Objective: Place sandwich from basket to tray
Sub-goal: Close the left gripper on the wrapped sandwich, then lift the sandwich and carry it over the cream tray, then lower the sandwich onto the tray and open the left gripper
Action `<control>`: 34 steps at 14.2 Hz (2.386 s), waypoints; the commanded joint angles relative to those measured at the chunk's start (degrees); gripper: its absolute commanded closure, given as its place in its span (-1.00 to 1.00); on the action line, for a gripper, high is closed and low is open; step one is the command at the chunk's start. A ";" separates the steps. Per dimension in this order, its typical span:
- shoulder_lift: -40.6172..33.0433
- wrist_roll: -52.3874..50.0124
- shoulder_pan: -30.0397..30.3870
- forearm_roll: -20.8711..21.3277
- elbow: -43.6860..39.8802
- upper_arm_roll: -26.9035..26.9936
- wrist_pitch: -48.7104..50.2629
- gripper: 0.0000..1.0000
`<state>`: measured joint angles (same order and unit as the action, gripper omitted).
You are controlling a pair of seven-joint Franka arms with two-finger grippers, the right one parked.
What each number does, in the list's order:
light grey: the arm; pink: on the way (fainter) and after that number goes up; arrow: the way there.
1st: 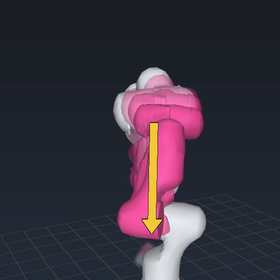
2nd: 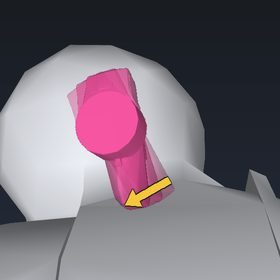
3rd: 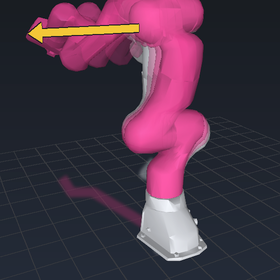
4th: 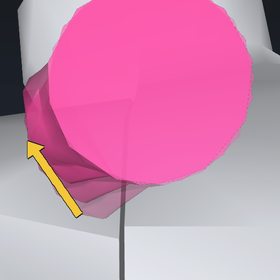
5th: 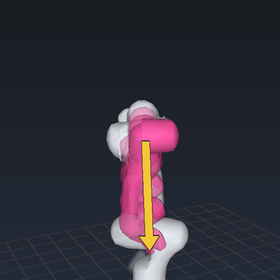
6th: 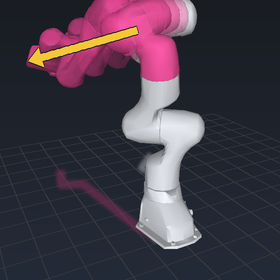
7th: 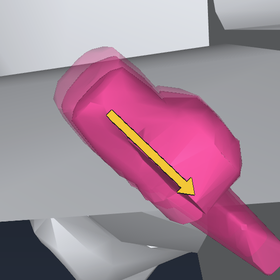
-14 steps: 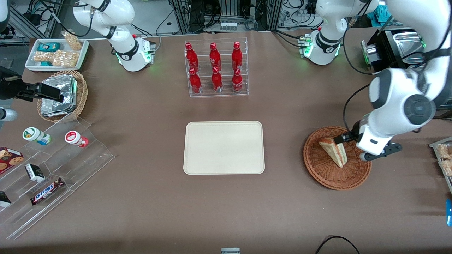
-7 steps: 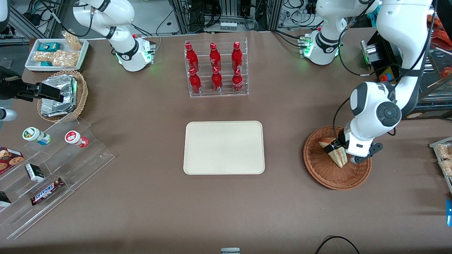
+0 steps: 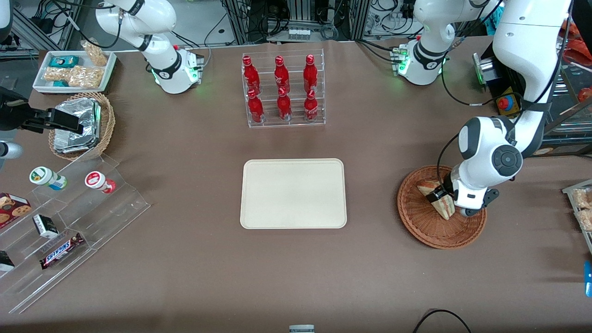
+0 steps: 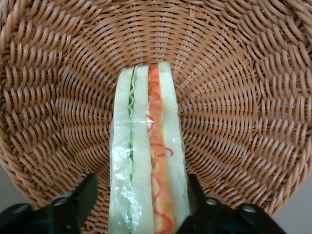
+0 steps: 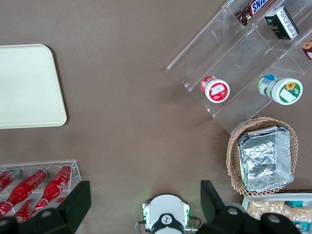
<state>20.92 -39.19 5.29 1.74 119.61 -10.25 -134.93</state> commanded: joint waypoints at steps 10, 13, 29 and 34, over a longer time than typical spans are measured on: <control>-3.35 1.66 -14.04 0.37 -8.24 -4.43 9.33 0.78; 3.21 0.53 -25.21 0.28 -15.51 -4.43 9.42 0.75; 21.36 -18.38 -40.10 8.72 -35.59 -3.38 9.86 -1.00; 10.13 -17.24 -39.57 6.09 -31.66 3.20 20.41 -1.00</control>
<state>37.86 -56.11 -34.22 9.06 83.18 -9.91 -116.71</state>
